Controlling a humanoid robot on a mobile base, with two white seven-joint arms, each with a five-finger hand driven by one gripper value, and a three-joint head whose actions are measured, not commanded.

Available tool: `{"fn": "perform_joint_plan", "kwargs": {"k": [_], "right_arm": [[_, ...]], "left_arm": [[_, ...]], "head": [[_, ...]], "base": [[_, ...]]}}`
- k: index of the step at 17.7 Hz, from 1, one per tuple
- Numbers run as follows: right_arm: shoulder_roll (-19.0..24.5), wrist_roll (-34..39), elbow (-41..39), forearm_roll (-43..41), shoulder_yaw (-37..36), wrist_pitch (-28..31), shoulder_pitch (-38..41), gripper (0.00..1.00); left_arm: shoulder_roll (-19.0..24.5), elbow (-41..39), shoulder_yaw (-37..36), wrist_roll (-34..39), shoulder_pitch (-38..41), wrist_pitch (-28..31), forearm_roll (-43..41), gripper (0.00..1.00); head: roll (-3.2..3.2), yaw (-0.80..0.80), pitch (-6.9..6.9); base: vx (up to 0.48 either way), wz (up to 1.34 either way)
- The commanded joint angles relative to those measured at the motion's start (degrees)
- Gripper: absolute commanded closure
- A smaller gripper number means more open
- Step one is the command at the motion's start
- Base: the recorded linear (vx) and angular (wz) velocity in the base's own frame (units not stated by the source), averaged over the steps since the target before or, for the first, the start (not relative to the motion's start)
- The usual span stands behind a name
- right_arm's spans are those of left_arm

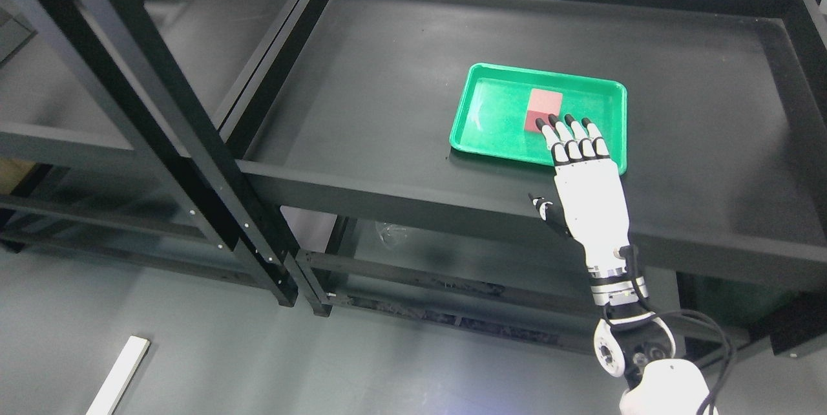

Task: Pick pink block from left shelf to tray
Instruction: 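Reach the right hand over the pink cube on the green tray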

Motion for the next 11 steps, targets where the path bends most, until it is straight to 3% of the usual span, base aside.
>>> {"fn": "perform_joint_plan", "kwargs": {"k": [1,4,7,11], "right_arm": [[-0.64,1.04,2.74,-0.92,0.69,0.0,-2.71,0.01],[-0.64,5.07,4.31,-1.01,0.69,0.0,-3.24,0.01],[-0.64,13.67,8.36,-1.01,0.69,0.0,-5.17,0.01],[-0.64,18.09,8.8,-1.01,0.69,0.08,-5.7,0.01]], "left_arm": [[1.0,-1.0,0.0,0.03,-1.67,-0.03,0.0,0.0],[1.0,-1.0,0.0,0.03,-1.67,-0.03,0.0,0.0],[1.0,-1.0,0.0,0.03,-1.67,-0.03,0.0,0.0],[1.0,-1.0,0.0,0.03,-1.67,-0.03,0.0,0.0]], "head": [[0.0,0.0,0.0],[0.0,0.0,0.0],[0.0,0.0,0.0],[0.0,0.0,0.0]], "base": [[0.22,-0.04],[0.241,-0.07],[0.221,-0.11],[0.227,-0.14]]}}
